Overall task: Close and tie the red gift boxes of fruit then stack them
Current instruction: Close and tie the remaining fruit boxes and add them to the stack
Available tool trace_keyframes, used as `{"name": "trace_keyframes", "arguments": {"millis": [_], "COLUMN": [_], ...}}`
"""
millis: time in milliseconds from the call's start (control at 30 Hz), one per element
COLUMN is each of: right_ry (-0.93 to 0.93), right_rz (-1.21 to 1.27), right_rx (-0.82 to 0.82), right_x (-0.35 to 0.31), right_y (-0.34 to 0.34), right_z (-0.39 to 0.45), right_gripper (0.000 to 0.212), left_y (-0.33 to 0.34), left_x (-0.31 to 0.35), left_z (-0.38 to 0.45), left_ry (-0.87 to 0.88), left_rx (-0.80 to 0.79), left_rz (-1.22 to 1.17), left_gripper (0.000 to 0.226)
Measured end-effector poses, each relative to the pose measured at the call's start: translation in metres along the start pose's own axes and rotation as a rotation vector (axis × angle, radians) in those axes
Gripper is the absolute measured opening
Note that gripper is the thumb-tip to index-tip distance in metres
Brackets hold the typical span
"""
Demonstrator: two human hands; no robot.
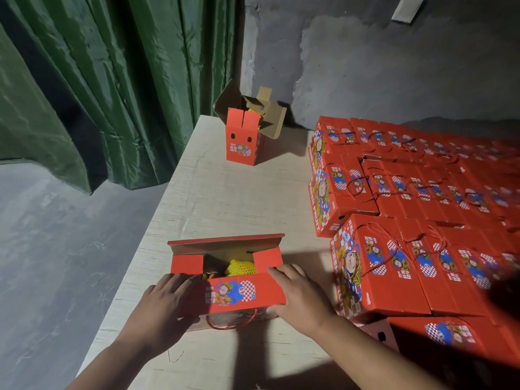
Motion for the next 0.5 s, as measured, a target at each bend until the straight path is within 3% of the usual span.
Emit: {"name": "trace_keyframes", "arguments": {"millis": [233, 367, 500], "right_ry": [0.024, 0.039, 0.026], "right_rz": [0.035, 0.059, 0.053], "right_rx": [-0.023, -0.034, -0.022], "right_x": [-0.001, 0.000, -0.003], "right_y": [0.005, 0.012, 0.016], "right_z": [-0.007, -0.016, -0.021], "right_gripper": [0.085, 0.083, 0.081], "left_y": [0.004, 0.016, 0.023], "left_x": [0.008, 0.014, 0.011], "left_z": [-0.014, -0.019, -0.019], "left_ry": [-0.020, -0.043, -0.084], "left_rx": [0.052, 0.017, 0.014], "left_rz": [-0.083, -0.098, -0.095], "left_gripper": [0.083, 0.099, 0.099]}}
Point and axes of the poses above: each hand's wrist, its own z-axis towards the middle knuckle, its own y-axis out of the palm, x = y × z, the point moved 9 cm from there along z, towards the middle knuckle, and after that the axes turned 4 degrees about x, right-handed, at the moved point
